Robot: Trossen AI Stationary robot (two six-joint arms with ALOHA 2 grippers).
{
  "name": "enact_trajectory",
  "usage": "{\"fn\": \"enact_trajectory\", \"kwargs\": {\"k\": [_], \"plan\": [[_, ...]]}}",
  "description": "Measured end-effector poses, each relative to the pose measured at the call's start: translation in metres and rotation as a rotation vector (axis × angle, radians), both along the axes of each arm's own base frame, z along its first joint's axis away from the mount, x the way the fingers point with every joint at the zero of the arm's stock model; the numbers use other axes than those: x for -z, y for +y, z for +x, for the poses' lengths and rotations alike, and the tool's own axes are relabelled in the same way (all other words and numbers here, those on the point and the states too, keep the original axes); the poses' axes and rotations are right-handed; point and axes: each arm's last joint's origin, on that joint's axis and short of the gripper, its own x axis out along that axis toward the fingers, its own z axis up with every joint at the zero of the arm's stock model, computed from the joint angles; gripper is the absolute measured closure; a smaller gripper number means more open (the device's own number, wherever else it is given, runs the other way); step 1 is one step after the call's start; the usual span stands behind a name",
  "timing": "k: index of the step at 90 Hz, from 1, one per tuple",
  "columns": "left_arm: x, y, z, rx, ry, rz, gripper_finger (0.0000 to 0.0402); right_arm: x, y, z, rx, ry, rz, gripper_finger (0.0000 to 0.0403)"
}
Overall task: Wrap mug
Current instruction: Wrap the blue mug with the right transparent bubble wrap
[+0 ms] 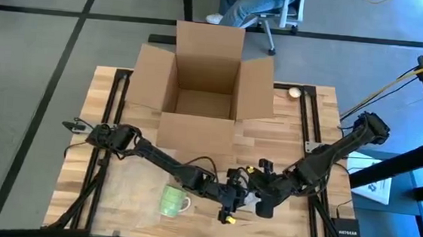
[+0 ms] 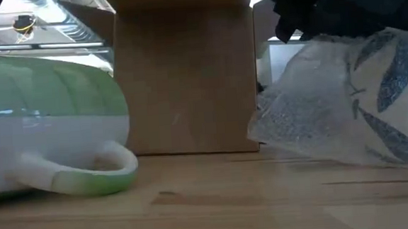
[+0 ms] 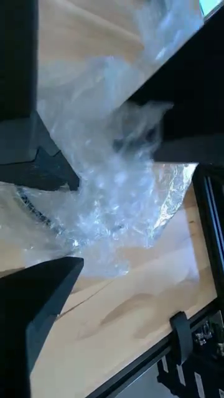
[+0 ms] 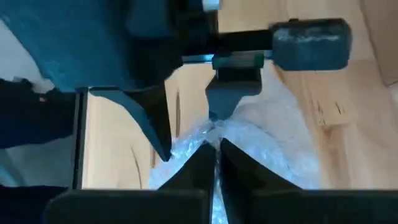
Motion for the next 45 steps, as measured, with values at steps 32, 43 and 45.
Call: {"fn": "enact_trajectory", "kwargs": {"k": [32, 43, 45], "plan": [[-0.009, 0.000, -0.003, 0.007, -0.009, 0.006, 0.0235, 0.073, 0.004, 0.005, 0.034, 0.147, -0.039, 0.0403], [-0.019, 0.000, -0.008, -0.008, -0.014, 0.023, 0.0235, 0.067, 0.006, 0.007, 0.022, 0.114, -0.034, 0.0403], [-0.020, 0.000, -0.008, -0.012, -0.016, 0.028, 0.0235, 0.066, 0.006, 0.007, 0.017, 0.112, -0.036, 0.0403]]}}
